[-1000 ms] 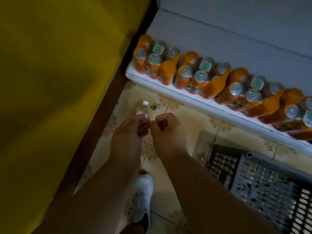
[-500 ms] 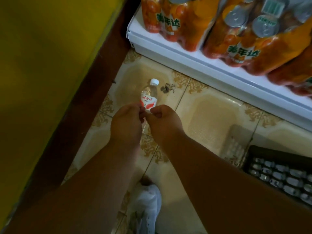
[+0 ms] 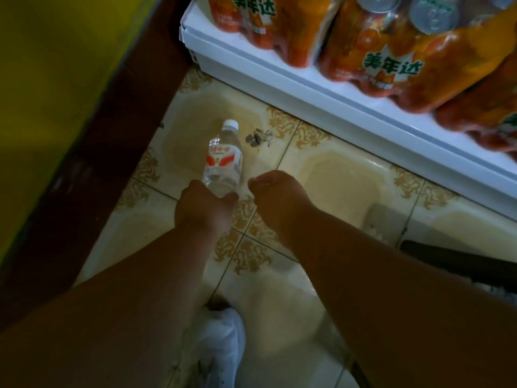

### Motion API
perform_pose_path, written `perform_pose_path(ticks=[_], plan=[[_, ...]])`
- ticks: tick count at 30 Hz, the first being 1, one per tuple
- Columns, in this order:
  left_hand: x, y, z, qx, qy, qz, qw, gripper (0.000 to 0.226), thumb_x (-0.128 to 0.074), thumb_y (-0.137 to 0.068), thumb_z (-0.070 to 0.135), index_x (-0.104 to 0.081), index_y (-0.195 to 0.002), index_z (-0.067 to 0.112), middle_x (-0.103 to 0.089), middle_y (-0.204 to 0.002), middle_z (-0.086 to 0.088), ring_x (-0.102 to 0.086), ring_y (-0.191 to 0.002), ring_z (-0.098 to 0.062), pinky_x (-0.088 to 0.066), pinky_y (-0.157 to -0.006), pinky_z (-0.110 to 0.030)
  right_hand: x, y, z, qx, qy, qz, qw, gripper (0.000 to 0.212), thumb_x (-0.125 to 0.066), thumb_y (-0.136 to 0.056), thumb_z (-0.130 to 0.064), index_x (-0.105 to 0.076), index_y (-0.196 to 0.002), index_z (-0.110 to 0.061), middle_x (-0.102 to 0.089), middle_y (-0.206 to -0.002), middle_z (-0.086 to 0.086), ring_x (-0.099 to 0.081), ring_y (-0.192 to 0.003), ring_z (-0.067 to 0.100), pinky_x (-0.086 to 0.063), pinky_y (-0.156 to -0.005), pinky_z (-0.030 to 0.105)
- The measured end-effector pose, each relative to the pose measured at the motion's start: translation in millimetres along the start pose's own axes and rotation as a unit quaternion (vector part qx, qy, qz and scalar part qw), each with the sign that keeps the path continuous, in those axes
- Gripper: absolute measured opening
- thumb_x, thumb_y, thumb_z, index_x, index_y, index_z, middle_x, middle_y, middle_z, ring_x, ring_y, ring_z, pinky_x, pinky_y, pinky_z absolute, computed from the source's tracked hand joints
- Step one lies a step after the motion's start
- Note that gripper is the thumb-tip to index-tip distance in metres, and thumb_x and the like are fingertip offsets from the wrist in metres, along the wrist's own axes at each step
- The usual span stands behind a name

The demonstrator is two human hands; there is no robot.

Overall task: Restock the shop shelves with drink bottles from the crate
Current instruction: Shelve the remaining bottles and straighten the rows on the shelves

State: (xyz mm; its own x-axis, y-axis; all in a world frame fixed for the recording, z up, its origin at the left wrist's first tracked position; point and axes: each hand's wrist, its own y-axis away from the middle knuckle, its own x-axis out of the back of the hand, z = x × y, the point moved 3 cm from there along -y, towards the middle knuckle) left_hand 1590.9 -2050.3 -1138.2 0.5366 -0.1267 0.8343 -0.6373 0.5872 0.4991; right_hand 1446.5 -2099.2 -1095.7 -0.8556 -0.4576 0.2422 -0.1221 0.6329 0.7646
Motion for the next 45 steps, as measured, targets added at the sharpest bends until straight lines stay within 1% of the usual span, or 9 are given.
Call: perform_pose_path(ticks=[2,7,11,16,24,28,30,33,45], plan=[[11.8,26.8,10.5,-0.001,0.055,0.014,0.998,0.062,-0.077,-0.074,0.058,-0.056,-0.116,0.016,-0.065,-0.104,-0.003,-0.058,-0.069,-0.012,-0.04,-0.05,-0.024,13.4,10.6,-8.9,-0.004,-0.023,0.0,1.0,0.027,-0.059,-0.097,-0.041,-0.066,-0.096,-0.015,-0.071,-0.093,0.009,-0.07,-0.087,0.026,-0.06,-0.081,0.043],[57.8,129.6,42.3,-0.094,0.153,0.029,0.983,0.053,-0.084,-0.065,0.058,-0.056,-0.1,0.031,-0.065,-0.097,0.008,-0.065,-0.078,-0.009,-0.051,-0.059,-0.02,43.8,64.7,-40.0,0.019,-0.134,0.017,0.991,0.053,-0.068,-0.087,-0.057,-0.061,-0.115,-0.013,-0.073,-0.101,0.005,-0.073,-0.084,0.022,-0.062,-0.071,0.042],[108.6,208.8,69.1,-0.16,0.204,-0.003,0.966,0.056,-0.088,-0.068,0.049,-0.062,-0.112,0.028,-0.064,-0.11,0.006,-0.066,-0.094,-0.009,-0.057,-0.071,-0.024,93.0,146.0,-66.8,0.077,-0.184,0.074,0.977,0.035,-0.074,-0.077,-0.057,-0.067,-0.088,-0.024,-0.076,-0.082,0.0,-0.076,-0.076,0.018,-0.063,-0.077,0.047],[194.8,300.1,131.6,-0.199,0.268,0.003,0.943,0.062,-0.084,-0.069,0.042,-0.059,-0.12,0.017,-0.064,-0.113,-0.006,-0.066,-0.101,-0.024,-0.058,-0.081,-0.046,175.8,265.0,-129.4,0.146,-0.175,0.075,0.971,0.044,-0.077,-0.075,-0.052,-0.063,-0.105,-0.022,-0.075,-0.095,-0.003,-0.074,-0.086,0.014,-0.062,-0.081,0.045],[343.9,437.3,262.7,-0.297,0.312,0.054,0.901,0.06,-0.081,-0.071,0.046,-0.059,-0.123,0.026,-0.066,-0.115,0.002,-0.066,-0.105,-0.014,-0.059,-0.083,-0.038,318.7,441.7,-248.3,0.256,-0.151,0.133,0.946,0.051,-0.075,-0.08,-0.052,-0.061,-0.115,-0.018,-0.073,-0.104,0.004,-0.072,-0.095,0.023,-0.059,-0.086,0.051],[384.5,492.0,290.6,-0.324,0.315,0.055,0.89,0.065,-0.083,-0.066,0.044,-0.058,-0.123,0.028,-0.069,-0.111,0.001,-0.069,-0.099,-0.014,-0.059,-0.079,-0.043,357.6,509.2,-263.0,0.289,-0.137,0.148,0.936,0.042,-0.073,-0.085,-0.051,-0.058,-0.115,-0.025,-0.071,-0.104,-0.003,-0.07,-0.096,0.016,-0.059,-0.086,0.046],[395.6,516.9,306.2,-0.346,0.317,0.03,0.883,0.073,-0.08,-0.064,0.048,-0.052,-0.13,0.032,-0.067,-0.119,0.003,-0.068,-0.106,-0.014,-0.059,-0.085,-0.042,379.3,534.3,-263.9,0.308,-0.129,0.166,0.928,0.033,-0.073,-0.085,-0.05,-0.056,-0.109,-0.035,-0.07,-0.099,-0.013,-0.068,-0.09,0.003,-0.059,-0.079,0.027],[391.0,533.0,332.2,-0.375,0.27,0.003,0.887,0.079,-0.064,-0.065,0.055,-0.039,-0.135,0.031,-0.06,-0.129,-0.001,-0.062,-0.114,-0.021,-0.054,-0.089,-0.034,402.9,546.0,-260.7,0.315,-0.113,0.172,0.927,0.035,-0.076,-0.084,-0.047,-0.052,-0.109,-0.044,-0.065,-0.099,-0.035,-0.062,-0.092,-0.016,-0.048,-0.065,0.004],[351.9,457.8,429.2,-0.353,0.18,-0.013,0.918,0.066,-0.08,-0.083,0.044,-0.047,-0.136,0.025,-0.058,-0.129,0.003,-0.059,-0.115,-0.018,-0.05,-0.085,-0.03,476.9,470.6,-285.1,0.269,-0.047,0.283,0.92,0.052,-0.086,-0.075,-0.042,-0.059,-0.118,-0.031,-0.067,-0.113,-0.01,-0.066,-0.098,0.006,-0.055,-0.085,0.026]])
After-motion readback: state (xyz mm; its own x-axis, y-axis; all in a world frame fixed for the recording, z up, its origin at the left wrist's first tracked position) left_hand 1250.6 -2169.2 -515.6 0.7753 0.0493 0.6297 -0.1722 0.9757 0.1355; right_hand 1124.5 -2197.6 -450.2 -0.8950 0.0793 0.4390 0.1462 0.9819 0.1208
